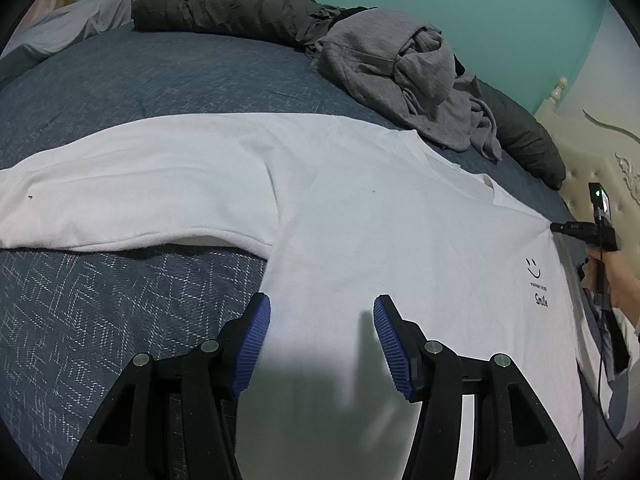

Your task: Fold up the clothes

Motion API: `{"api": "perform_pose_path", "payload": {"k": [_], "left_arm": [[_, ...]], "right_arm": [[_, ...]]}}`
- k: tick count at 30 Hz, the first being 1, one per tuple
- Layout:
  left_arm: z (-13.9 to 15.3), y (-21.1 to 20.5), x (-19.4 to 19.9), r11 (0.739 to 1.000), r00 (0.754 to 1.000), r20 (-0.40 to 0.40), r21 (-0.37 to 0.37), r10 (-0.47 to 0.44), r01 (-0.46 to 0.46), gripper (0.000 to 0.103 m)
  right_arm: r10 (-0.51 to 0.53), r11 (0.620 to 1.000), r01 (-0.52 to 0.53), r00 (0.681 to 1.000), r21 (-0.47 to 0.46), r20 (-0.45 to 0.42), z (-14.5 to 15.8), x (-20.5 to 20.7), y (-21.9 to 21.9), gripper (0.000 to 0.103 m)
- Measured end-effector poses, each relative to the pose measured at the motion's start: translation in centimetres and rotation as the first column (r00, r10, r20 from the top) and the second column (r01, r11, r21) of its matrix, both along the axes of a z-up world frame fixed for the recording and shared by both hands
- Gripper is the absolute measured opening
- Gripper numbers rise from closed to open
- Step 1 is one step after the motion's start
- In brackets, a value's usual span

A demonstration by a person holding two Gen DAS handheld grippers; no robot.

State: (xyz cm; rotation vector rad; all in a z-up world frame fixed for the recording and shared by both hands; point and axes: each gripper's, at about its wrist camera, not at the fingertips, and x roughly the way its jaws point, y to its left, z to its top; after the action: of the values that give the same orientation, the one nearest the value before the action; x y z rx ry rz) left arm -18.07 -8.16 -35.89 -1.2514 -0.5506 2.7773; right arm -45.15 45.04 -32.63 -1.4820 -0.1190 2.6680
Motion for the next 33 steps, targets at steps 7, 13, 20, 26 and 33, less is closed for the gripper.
{"api": "perform_pose_path", "payload": {"k": [7,13,20,26,33], "left_arm": [[-0.1,-0.4,0.1,1.0,1.0,0.005,0.001,0.0,0.0,0.058],[-0.2,-0.8,-0.4,1.0,1.0,0.011,0.013,0.006,-0.006,0.058],[-0.2,-0.9,-0.4,1.0,1.0,0.016,0.018,0.011,-0.011,0.058],[-0.2,-1.1,-0.2,0.999,1.0,0.022,0.036,0.019,-0.019,0.058],[0.3,-1.1,0.5,0.999,1.0,0.02,0.04,0.023,-0.024,0.061]], "right_arm": [[-0.07,0.995,0.069,0.997,0.066,0.014,-1.2,-1.2,0.4,0.0],[-0.069,0.998,0.069,0.998,-0.004,-0.009,-1.1,-0.5,1.5,0.0],[-0.102,0.982,0.08,0.987,-0.171,-0.124,1.8,2.8,-1.8,0.011],[-0.019,0.93,-0.063,0.976,-0.361,-0.219,3.6,9.9,-6.5,0.02],[-0.035,0.836,-0.063,0.985,-0.545,-0.168,1.1,17.9,-8.9,0.05]]}}
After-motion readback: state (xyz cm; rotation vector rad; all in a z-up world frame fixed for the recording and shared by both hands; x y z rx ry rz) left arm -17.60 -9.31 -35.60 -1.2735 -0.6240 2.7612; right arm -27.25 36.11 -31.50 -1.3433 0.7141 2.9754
